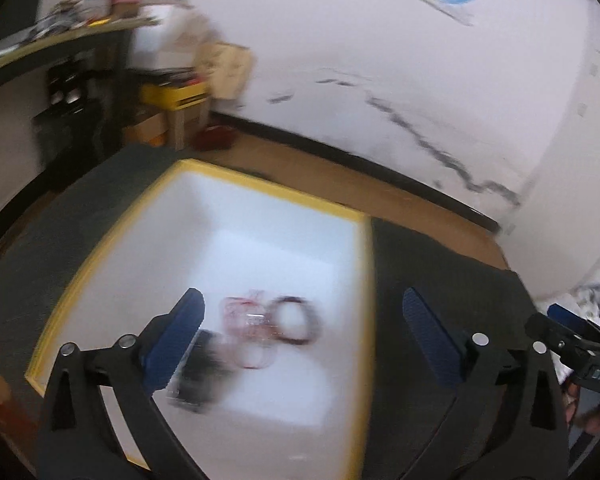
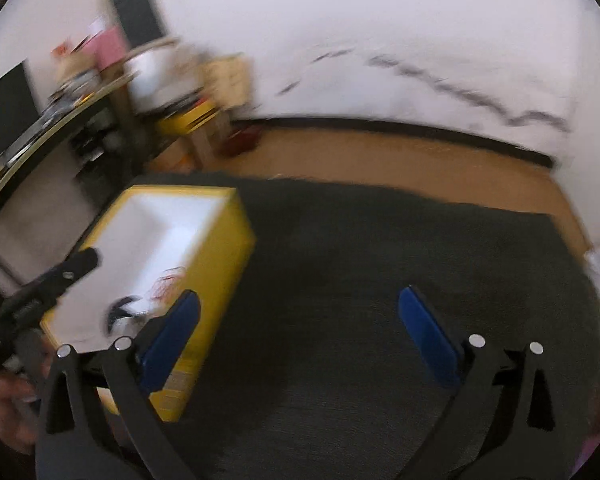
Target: Organize jewelry
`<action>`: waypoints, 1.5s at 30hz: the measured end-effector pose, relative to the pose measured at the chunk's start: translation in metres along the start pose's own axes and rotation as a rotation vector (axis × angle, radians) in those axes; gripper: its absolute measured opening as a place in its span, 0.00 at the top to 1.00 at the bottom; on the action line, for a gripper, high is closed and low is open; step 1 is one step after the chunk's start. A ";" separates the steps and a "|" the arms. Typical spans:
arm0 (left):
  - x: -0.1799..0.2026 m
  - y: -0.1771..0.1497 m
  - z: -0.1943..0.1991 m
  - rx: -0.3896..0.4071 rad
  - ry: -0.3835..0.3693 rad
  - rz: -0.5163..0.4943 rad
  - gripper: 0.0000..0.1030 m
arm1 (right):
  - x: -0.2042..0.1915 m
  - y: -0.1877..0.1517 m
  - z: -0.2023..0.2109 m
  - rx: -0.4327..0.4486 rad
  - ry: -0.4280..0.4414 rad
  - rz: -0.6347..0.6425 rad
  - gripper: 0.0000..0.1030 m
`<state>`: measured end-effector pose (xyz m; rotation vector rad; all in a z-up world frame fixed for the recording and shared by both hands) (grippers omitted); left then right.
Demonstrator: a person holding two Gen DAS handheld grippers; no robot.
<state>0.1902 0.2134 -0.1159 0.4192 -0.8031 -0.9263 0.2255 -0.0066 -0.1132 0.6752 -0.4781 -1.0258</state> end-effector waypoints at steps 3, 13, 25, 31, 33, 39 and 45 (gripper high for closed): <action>0.056 -0.028 -0.009 -0.042 -0.058 -0.059 0.06 | 0.060 -0.030 0.024 0.018 -0.098 -0.059 0.06; 0.167 -0.129 -0.039 -0.092 -0.072 -0.319 0.06 | 0.165 -0.122 0.035 -0.034 -0.222 -0.135 0.06; 0.175 -0.160 -0.071 -0.165 -0.023 -0.293 0.06 | 0.168 -0.137 0.017 -0.086 -0.176 -0.148 0.06; 0.180 -0.167 -0.078 -0.188 -0.035 -0.309 0.06 | 0.158 -0.142 0.009 -0.107 -0.169 -0.124 0.06; 0.180 -0.169 -0.079 -0.194 -0.034 -0.320 0.06 | 0.156 -0.143 0.006 -0.113 -0.161 -0.126 0.06; 0.176 -0.166 -0.080 -0.198 -0.026 -0.315 0.06 | 0.151 -0.142 0.000 -0.124 -0.145 -0.125 0.06; 0.165 -0.163 -0.082 -0.219 -0.006 -0.286 0.06 | 0.144 -0.143 -0.010 -0.145 -0.124 -0.116 0.06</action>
Point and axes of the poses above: each gripper's, at about its wrist camera, not at the fingertips, and z roughly against the way its jaws point, x to its right, y to its top, the point moved 9 cm from there along -z, roughly the way its jaws point, and after that the axes turned 14 degrees about z, right-handed, at the moved point
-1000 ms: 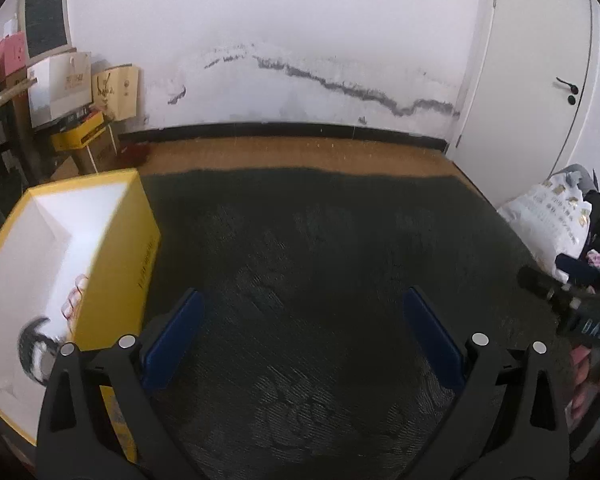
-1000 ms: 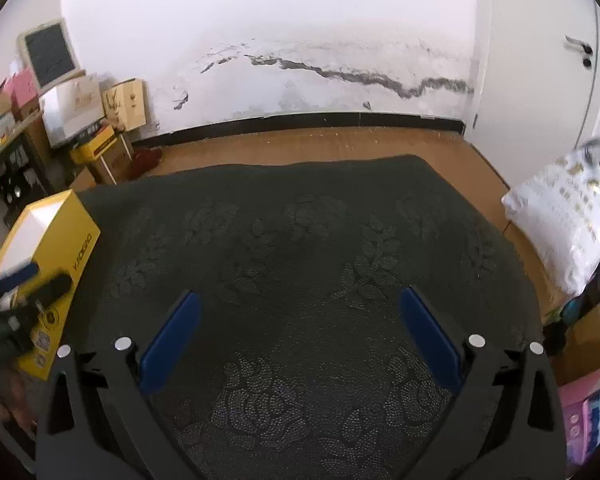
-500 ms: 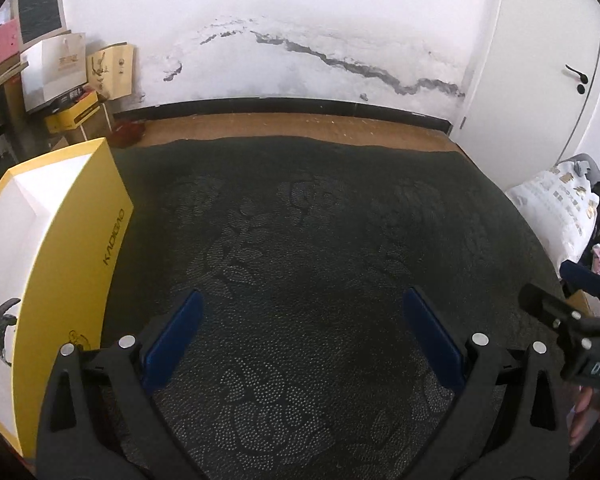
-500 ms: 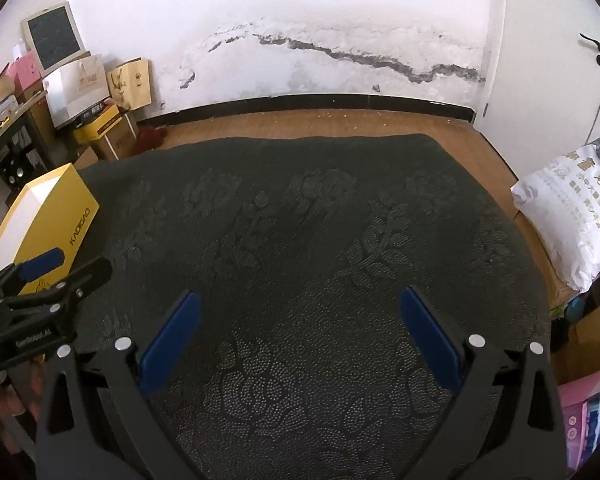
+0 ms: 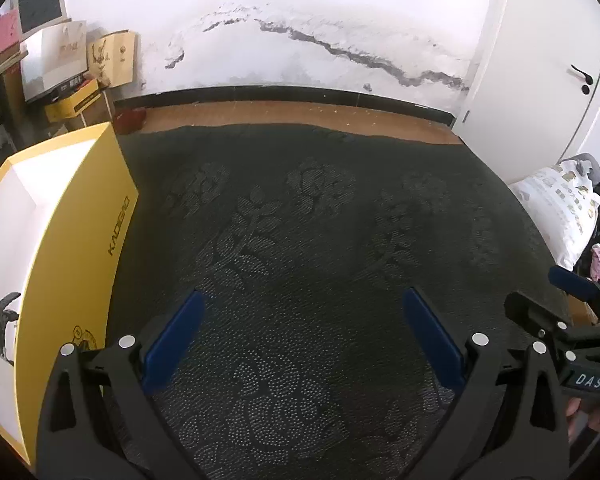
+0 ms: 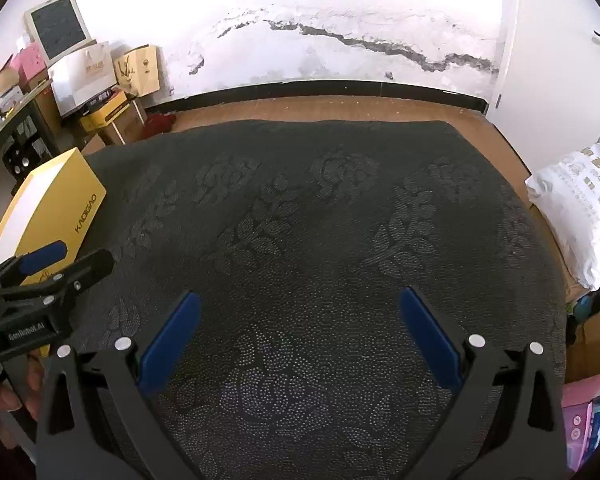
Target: Organize jewelry
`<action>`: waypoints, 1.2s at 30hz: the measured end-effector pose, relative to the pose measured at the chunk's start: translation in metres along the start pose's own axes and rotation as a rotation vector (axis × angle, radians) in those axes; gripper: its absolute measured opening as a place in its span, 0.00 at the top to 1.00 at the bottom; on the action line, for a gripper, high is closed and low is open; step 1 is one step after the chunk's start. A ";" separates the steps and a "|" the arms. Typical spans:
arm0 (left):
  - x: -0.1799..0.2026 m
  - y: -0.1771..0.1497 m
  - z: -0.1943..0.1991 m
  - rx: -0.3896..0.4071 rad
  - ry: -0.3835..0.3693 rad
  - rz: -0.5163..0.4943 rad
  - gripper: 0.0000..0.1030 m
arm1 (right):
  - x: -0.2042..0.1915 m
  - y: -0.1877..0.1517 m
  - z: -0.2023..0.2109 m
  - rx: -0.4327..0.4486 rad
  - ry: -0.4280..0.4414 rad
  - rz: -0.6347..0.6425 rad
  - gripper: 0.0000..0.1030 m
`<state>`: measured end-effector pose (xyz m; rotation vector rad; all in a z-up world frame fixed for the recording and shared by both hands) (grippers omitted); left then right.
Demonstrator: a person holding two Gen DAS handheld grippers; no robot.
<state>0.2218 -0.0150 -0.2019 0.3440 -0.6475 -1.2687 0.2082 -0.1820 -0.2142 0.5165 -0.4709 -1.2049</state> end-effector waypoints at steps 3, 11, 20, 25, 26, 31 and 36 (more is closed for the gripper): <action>-0.004 0.002 0.000 0.001 0.007 0.009 0.06 | -0.001 0.002 -0.002 -0.004 0.004 0.001 0.06; -0.006 0.001 0.000 0.003 0.014 0.011 0.06 | -0.002 -0.001 -0.003 -0.011 0.005 0.005 0.06; -0.003 0.000 -0.006 -0.008 0.017 0.007 0.06 | 0.002 -0.002 -0.002 -0.017 -0.001 0.000 0.06; 0.001 0.000 -0.007 -0.009 0.015 -0.003 0.06 | 0.004 -0.002 -0.001 -0.016 -0.005 0.001 0.06; 0.002 0.000 -0.008 -0.012 0.013 -0.006 0.06 | 0.005 -0.003 -0.001 -0.016 -0.007 -0.001 0.06; 0.011 -0.003 -0.011 -0.013 0.005 -0.015 0.06 | 0.018 -0.005 0.004 -0.007 -0.022 -0.028 0.06; 0.026 -0.006 -0.012 -0.014 -0.004 -0.032 0.06 | 0.038 -0.016 0.008 -0.015 -0.051 -0.058 0.06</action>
Point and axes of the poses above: each gripper's, at about its wrist camera, not at the fingertips, and z roughly against the way its jaws point, x to its right, y to its top, the point moved 9 cm from there along -z, roughly the way its jaws point, and after that the axes turned 14 degrees about z, right-handed, at the moved point
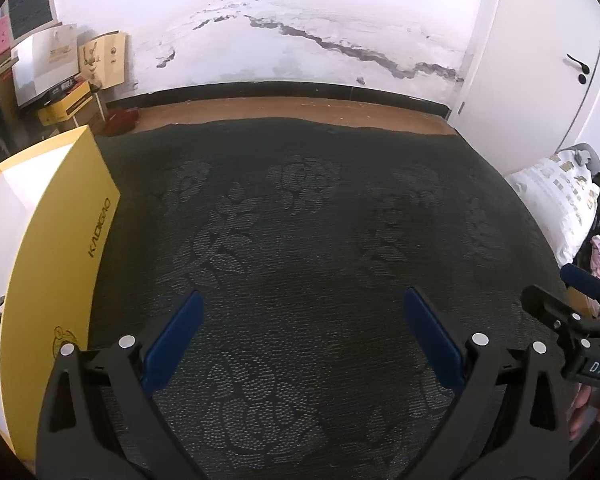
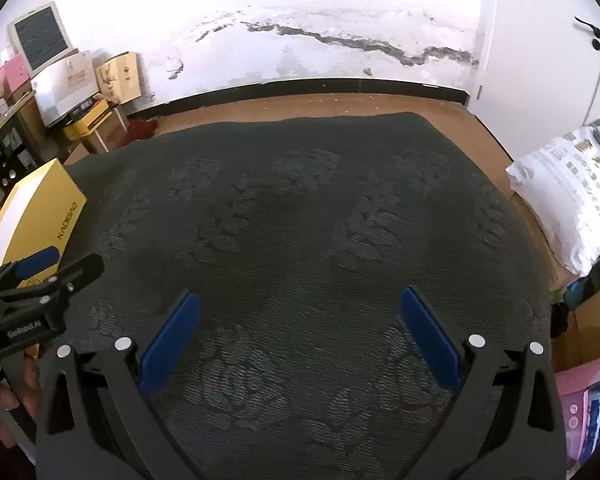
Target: Organize jewelry
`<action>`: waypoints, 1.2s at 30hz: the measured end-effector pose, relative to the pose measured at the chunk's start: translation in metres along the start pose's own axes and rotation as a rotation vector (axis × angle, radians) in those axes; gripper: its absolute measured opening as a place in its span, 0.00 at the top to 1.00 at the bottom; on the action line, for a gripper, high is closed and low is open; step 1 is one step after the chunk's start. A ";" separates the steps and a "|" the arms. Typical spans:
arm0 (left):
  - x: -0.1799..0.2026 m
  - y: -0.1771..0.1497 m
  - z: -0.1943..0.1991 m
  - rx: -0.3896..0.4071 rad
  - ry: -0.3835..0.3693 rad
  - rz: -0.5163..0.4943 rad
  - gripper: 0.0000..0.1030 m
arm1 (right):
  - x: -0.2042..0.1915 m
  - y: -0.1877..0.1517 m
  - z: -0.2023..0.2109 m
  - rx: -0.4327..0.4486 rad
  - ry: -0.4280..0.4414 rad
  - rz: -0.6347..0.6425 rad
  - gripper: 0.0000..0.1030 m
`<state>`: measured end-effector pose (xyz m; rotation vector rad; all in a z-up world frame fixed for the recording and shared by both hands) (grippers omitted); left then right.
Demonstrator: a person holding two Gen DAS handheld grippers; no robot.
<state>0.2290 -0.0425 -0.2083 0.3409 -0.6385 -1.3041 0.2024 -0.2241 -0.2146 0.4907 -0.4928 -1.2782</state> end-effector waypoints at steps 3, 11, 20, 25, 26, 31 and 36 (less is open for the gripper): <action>0.006 0.000 0.001 0.003 -0.006 -0.005 0.06 | 0.009 -0.004 0.001 -0.003 -0.008 -0.021 0.06; -0.020 0.004 0.010 0.035 0.037 0.008 0.06 | -0.024 0.018 0.006 0.035 0.026 0.027 0.06; -0.068 0.016 0.029 0.063 0.054 0.070 0.06 | -0.076 0.037 -0.002 0.051 0.060 0.093 0.06; -0.087 0.020 0.037 0.074 0.067 0.081 0.06 | -0.100 0.043 -0.009 0.046 0.080 0.121 0.06; -0.091 0.021 0.039 0.077 0.068 0.086 0.06 | -0.106 0.044 -0.010 0.045 0.082 0.126 0.06; -0.099 0.021 0.042 0.077 0.069 0.095 0.06 | -0.117 0.047 -0.017 0.038 0.083 0.138 0.06; -0.095 0.023 0.043 0.083 0.063 0.084 0.06 | -0.115 0.042 -0.022 0.026 0.075 0.135 0.06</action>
Point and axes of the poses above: each gripper's, at about its wrist camera, not at the fingertips, and z roughly against the way its jaws point, x to its right, y to its top, the point moved 9 cm from there along -z, roughly the way its jaws point, and after that the axes turned 14 degrees about z, right-handed, at the moved point
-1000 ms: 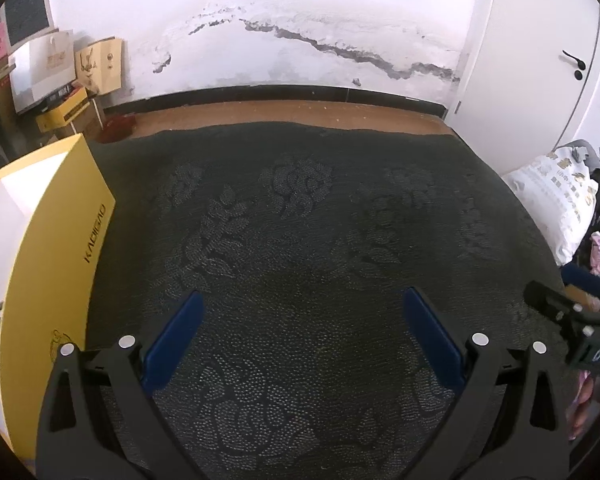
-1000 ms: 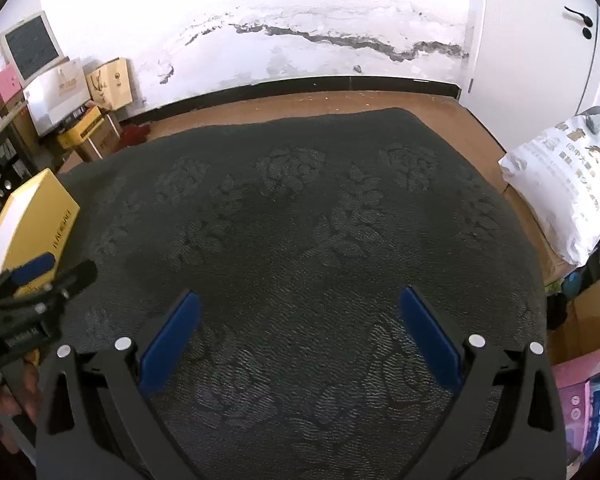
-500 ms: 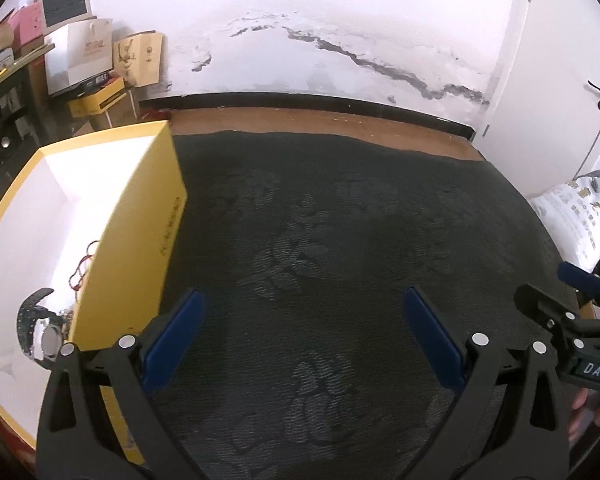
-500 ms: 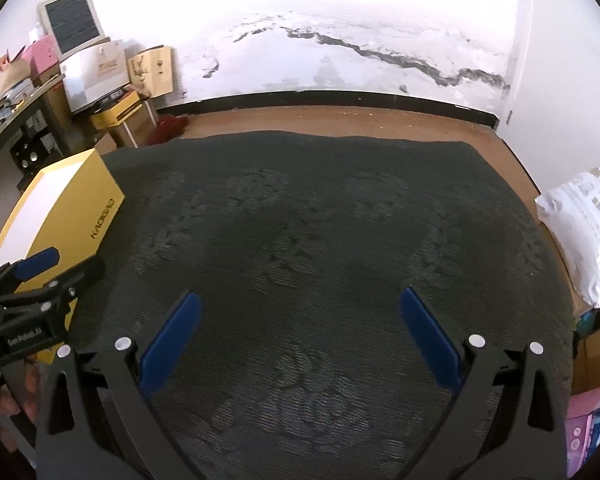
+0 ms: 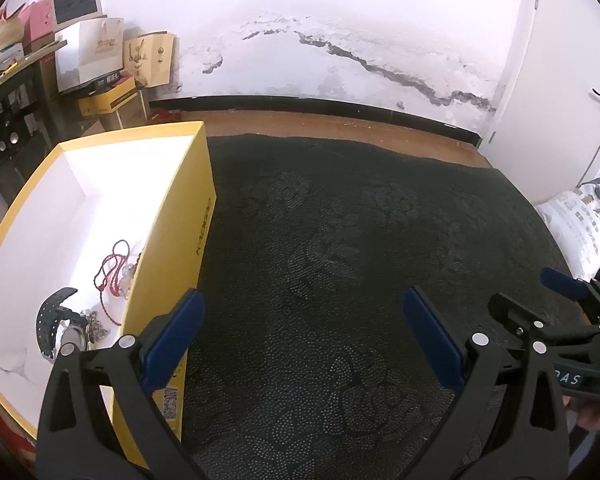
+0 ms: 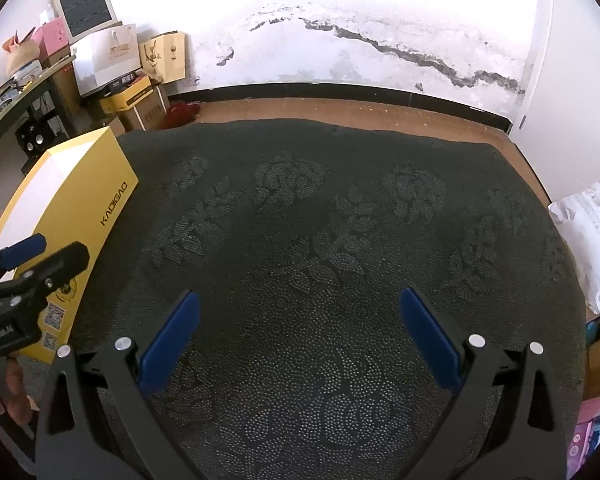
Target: Organize jewelry
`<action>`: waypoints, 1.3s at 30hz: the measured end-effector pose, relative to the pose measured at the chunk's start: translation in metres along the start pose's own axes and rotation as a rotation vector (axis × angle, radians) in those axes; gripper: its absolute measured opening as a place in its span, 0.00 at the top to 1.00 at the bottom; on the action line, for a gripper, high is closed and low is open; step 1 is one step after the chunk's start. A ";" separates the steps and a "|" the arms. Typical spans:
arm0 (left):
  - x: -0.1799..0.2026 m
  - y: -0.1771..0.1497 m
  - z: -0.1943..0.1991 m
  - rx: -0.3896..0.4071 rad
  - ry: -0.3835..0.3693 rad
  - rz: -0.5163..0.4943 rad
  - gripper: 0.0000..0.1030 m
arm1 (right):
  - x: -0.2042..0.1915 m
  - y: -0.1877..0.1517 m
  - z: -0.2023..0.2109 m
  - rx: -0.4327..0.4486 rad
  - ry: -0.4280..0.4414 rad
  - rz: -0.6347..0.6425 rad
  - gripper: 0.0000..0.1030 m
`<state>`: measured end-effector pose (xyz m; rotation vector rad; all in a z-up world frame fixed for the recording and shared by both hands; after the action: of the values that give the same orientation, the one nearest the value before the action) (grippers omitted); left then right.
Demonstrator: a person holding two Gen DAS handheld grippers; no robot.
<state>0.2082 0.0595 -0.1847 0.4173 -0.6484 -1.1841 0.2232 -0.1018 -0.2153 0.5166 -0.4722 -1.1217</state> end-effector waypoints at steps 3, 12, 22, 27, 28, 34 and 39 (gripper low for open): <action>0.005 -0.002 0.000 0.004 -0.007 -0.005 0.06 | 0.007 -0.001 0.001 0.002 -0.005 -0.008 0.06; 0.030 -0.006 -0.007 0.005 -0.016 -0.045 0.06 | 0.028 -0.011 0.008 0.003 -0.018 -0.037 0.06; 0.051 -0.013 -0.015 -0.008 -0.021 -0.057 0.06 | 0.046 -0.021 0.019 0.008 -0.029 -0.060 0.06; 0.060 -0.014 -0.018 -0.012 -0.028 -0.064 0.06 | 0.056 -0.027 0.021 0.007 -0.038 -0.071 0.06; 0.063 -0.014 -0.019 -0.012 -0.030 -0.066 0.06 | 0.058 -0.028 0.022 0.006 -0.040 -0.073 0.06; 0.068 -0.016 -0.023 -0.029 -0.026 -0.069 0.06 | 0.062 -0.030 0.024 0.007 -0.044 -0.076 0.06; 0.070 -0.016 -0.025 -0.037 -0.035 -0.060 0.06 | 0.064 -0.030 0.027 0.011 -0.047 -0.079 0.06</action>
<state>0.2299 -0.0120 -0.1962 0.3875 -0.6472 -1.2606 0.2088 -0.1755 -0.2062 0.5237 -0.5025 -1.2093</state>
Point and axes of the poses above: each gripper's, at about its wrist camera, not at the fingertips, and z roughly against the way its jaws point, x to its right, y to its top, the point moved 9 cm from there along -z, roughly the way its jaws point, and after that the axes turned 14 degrees about z, right-handed, at the moved point
